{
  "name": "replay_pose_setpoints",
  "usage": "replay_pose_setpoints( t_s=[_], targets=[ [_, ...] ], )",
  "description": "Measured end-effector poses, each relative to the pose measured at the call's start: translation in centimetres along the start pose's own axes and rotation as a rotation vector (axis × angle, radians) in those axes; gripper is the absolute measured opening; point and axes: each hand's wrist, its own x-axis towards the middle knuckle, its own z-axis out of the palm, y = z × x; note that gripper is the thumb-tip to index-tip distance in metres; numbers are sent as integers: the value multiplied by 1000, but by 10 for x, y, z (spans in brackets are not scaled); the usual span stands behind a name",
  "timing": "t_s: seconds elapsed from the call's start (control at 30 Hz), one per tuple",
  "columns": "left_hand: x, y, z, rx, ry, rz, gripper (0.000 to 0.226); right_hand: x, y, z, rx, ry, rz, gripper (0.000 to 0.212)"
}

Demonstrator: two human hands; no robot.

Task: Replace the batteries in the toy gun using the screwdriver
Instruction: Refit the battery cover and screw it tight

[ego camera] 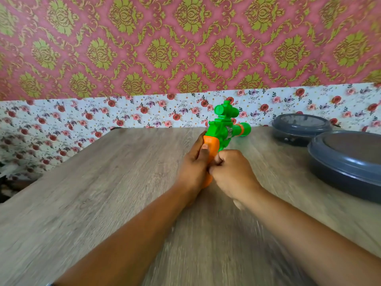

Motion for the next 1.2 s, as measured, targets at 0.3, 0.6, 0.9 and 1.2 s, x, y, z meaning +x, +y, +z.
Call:
replay_pose_setpoints(
  t_s=[0.3, 0.6, 0.9, 1.2],
  targets=[
    [1, 5, -2, -93, 16, -137, 39, -8, 9, -17, 276, -134, 109, 21],
    [1, 8, -14, -97, 128, -175, 30, -10, 19, -18, -86, 58, -241, 10],
    [11, 16, -32, 227, 215, -197, 35, -16, 19, -7, -24, 37, -455, 13],
    [19, 10, -48, 468, 248, -353, 36, -19, 20, -3, -108, -107, -462, 15]
  ],
)
